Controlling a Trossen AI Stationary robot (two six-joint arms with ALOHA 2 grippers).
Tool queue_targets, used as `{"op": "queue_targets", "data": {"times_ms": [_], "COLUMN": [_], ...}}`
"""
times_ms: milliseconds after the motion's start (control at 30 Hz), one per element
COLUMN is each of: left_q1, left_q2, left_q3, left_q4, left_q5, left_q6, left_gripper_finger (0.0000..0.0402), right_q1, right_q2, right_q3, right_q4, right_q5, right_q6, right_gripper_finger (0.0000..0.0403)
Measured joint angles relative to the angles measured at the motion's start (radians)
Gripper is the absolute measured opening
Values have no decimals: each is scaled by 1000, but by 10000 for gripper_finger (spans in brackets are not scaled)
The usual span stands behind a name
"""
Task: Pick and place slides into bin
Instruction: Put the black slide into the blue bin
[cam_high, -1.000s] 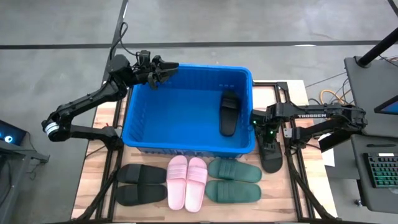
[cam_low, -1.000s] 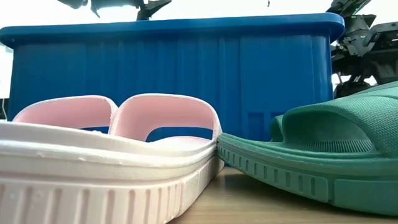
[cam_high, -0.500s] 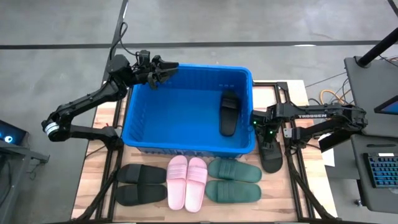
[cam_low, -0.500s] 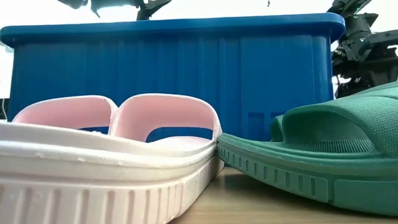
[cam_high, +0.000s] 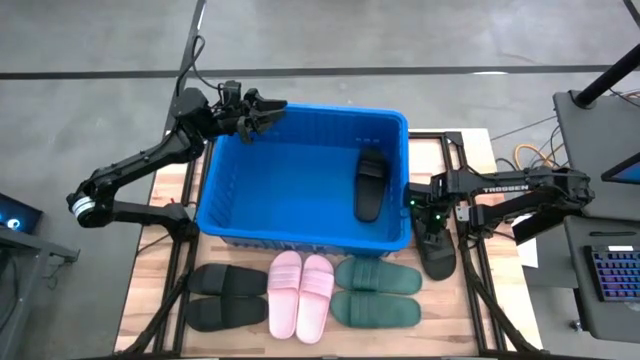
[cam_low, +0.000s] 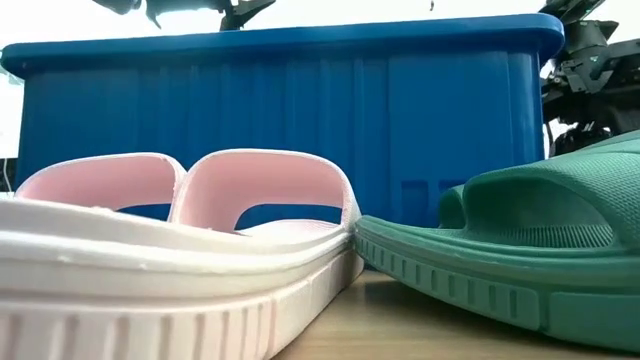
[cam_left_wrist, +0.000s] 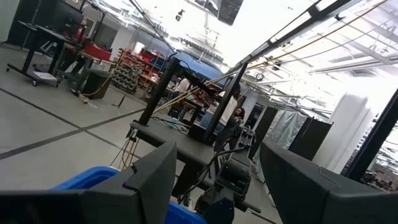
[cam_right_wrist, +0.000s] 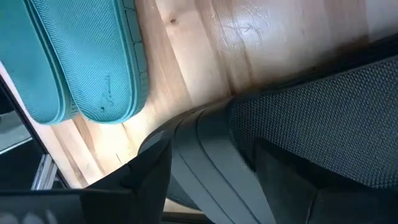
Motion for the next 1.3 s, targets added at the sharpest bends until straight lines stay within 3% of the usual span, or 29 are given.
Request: {"op": "queue_targets", "data": {"times_ms": [467, 800, 1300], "left_q1": [0, 0, 0], "left_q2": [0, 0, 0], "left_q3": [0, 0, 0], "left_q4": [0, 0, 0], "left_q5": [0, 0, 0], "left_q6": [-1, -1, -2], "left_gripper_finger": [217, 217, 217], "right_q1": [94, 111, 112], "right_q2": [0, -10, -137], "right_q3": [-3, -7, 34], "right_q4": [6, 7, -128], "right_q5": [-2, -2, 143], "right_q6": [-27, -26, 178], "right_gripper_finger": [111, 15, 8]}}
